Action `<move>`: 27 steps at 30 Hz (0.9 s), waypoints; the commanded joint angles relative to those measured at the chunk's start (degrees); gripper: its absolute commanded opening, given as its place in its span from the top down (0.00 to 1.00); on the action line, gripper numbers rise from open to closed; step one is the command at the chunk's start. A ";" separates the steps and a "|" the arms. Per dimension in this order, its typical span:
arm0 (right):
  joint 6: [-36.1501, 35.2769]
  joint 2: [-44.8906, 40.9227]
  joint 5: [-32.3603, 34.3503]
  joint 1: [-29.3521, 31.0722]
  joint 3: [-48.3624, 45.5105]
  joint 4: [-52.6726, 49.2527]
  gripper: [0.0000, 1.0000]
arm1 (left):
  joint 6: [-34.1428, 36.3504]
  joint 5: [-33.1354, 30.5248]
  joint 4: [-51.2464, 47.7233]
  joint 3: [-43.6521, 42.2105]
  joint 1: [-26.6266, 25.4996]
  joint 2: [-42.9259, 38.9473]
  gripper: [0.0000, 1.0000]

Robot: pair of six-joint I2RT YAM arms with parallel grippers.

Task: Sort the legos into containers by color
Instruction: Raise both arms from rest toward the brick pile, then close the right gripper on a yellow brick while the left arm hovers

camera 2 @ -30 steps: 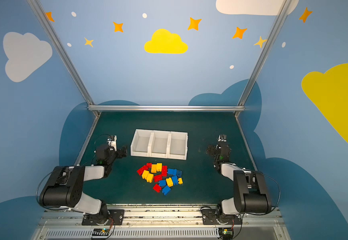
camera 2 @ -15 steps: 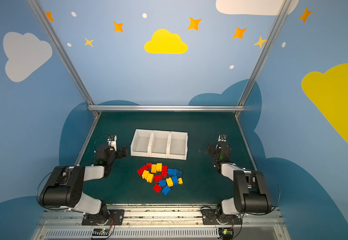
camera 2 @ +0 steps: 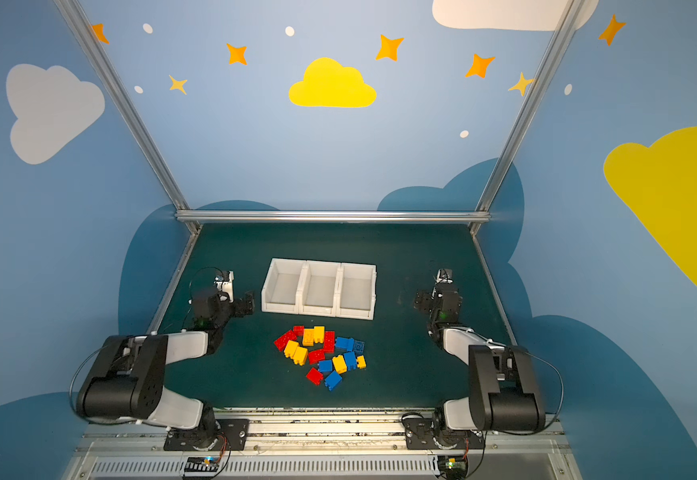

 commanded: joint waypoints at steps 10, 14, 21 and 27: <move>15.96 -15.09 -10.53 23.25 16.76 -49.58 0.06 | -17.82 4.95 -43.42 8.93 -10.63 -28.11 0.01; 21.84 -11.24 -10.05 32.50 17.96 -55.04 0.09 | -20.52 1.23 -49.42 6.42 -16.64 -32.45 0.01; 28.21 1.70 -6.64 45.89 26.74 -59.89 0.12 | -25.65 -0.51 -55.04 3.69 -19.60 -36.26 0.01; 31.05 15.04 -7.28 48.81 39.54 -65.09 0.25 | -27.85 0.26 -55.09 0.78 -19.97 -39.84 0.01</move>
